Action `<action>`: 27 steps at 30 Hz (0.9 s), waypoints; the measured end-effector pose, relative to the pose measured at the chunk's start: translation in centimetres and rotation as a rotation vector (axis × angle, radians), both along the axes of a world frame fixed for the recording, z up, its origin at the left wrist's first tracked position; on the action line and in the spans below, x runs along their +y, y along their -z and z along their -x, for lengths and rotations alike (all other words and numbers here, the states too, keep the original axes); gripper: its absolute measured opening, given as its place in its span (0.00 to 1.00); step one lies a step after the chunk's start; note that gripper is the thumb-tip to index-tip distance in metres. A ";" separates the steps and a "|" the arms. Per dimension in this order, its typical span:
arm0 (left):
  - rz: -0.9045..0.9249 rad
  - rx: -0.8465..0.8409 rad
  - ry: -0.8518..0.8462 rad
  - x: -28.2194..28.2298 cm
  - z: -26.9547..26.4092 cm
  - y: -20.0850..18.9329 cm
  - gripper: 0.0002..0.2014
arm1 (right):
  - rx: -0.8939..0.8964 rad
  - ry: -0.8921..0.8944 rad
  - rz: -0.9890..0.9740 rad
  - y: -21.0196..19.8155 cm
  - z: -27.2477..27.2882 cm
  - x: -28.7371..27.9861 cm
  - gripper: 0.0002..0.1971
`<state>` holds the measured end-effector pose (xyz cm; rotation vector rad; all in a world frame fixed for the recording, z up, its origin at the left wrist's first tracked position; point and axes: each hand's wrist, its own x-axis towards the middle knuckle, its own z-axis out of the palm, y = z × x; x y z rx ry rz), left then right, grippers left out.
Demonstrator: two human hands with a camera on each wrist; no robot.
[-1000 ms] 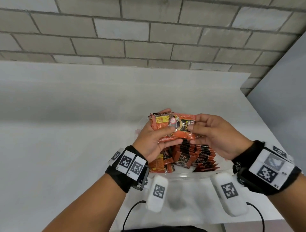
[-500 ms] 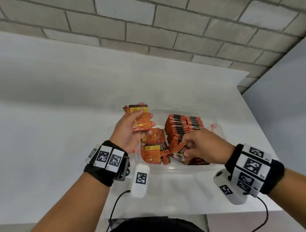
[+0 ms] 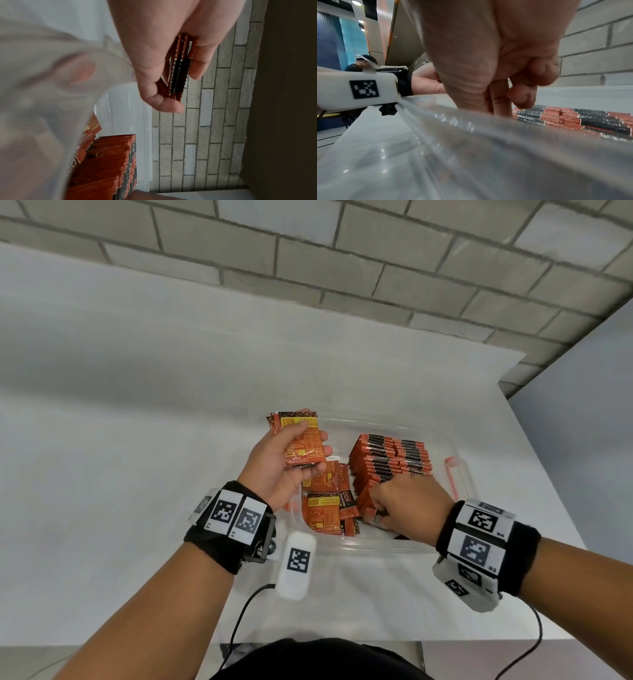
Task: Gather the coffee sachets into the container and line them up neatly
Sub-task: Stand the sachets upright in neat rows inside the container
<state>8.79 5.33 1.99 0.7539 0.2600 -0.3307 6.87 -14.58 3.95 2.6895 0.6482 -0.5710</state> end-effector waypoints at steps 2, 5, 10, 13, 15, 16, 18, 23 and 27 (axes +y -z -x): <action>0.003 0.000 0.002 0.0 0.0 0.0 0.08 | 0.001 -0.012 0.022 0.2 0.1 0.1 0.07; 0.003 -0.001 0.002 0.0 0.0 0.1 0.08 | -0.018 -0.006 0.027 0.0 0.2 0.3 0.07; 0.005 -0.004 0.009 0.0 0.0 0.2 0.06 | -0.065 -0.020 0.050 -0.1 0.6 0.4 0.05; 0.011 -0.003 0.010 0.0 0.0 0.2 0.05 | -0.091 -0.047 0.081 0.0 0.8 0.2 0.08; 0.013 -0.004 0.009 0.0 0.1 0.2 0.05 | -0.101 -0.051 0.088 0.1 0.8 0.2 0.09; 0.013 -0.005 0.009 0.0 0.1 0.2 0.06 | -0.111 -0.051 0.089 0.2 0.8 0.1 0.09; 0.008 -0.006 0.007 0.0 0.1 0.3 0.06 | -0.124 -0.044 0.096 0.4 0.9 0.0 0.09; -0.002 -0.009 0.003 0.0 0.1 0.3 0.05 | -0.123 -0.021 0.087 0.2 0.6 -0.4 0.07; -0.011 -0.012 0.001 0.0 0.1 0.1 0.06 | -0.122 0.001 0.073 -0.1 0.5 -0.7 0.07</action>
